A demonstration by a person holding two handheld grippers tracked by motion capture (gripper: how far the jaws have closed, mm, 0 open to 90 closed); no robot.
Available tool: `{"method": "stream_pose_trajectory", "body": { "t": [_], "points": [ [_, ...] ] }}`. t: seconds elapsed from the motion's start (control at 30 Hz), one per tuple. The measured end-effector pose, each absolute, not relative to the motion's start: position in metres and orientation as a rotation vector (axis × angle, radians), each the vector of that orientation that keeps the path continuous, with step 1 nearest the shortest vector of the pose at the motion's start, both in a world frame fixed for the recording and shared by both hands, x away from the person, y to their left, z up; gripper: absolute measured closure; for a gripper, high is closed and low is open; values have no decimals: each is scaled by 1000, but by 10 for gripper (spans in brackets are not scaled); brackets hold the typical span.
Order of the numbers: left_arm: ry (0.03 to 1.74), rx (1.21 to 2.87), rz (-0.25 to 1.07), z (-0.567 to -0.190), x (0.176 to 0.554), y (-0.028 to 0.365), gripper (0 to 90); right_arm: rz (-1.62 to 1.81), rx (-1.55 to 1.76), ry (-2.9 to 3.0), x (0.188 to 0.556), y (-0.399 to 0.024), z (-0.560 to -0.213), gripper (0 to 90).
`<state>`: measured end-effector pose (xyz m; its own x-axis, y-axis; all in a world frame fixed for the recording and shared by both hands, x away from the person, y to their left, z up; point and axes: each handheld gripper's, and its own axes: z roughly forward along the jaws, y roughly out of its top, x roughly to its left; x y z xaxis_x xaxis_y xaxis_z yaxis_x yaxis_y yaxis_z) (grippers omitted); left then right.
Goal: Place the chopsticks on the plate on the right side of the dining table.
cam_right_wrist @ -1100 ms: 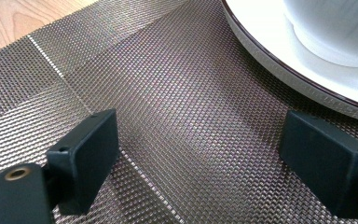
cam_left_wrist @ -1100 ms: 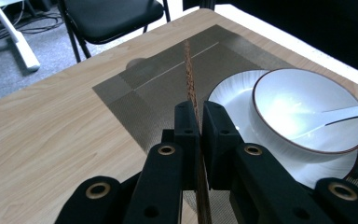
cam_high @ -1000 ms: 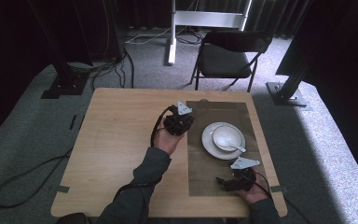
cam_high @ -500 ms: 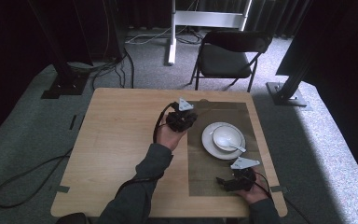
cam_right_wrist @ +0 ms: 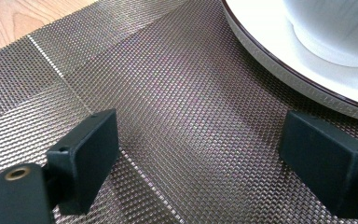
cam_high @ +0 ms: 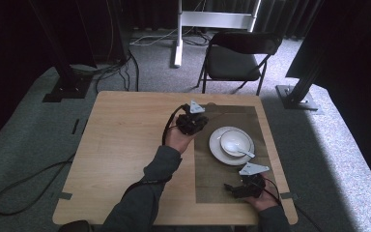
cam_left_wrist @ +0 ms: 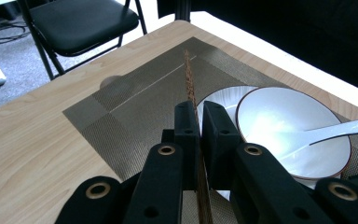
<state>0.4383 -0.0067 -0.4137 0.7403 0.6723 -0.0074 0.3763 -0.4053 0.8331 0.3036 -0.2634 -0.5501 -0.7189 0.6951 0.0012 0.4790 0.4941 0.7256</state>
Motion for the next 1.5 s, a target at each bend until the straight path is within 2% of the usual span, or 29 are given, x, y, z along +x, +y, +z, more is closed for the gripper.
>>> {"method": "stream_pose_trajectory", "body": {
  "t": [0.97, 1.5],
  "points": [
    [753, 2069, 362, -433, 446, -24, 854, 1052, 991, 2450, 304, -264, -550, 114],
    [760, 2095, 304, -463, 448, -41, 854, 1051, 991, 2450, 304, -264, -550, 114]
  ]
}}
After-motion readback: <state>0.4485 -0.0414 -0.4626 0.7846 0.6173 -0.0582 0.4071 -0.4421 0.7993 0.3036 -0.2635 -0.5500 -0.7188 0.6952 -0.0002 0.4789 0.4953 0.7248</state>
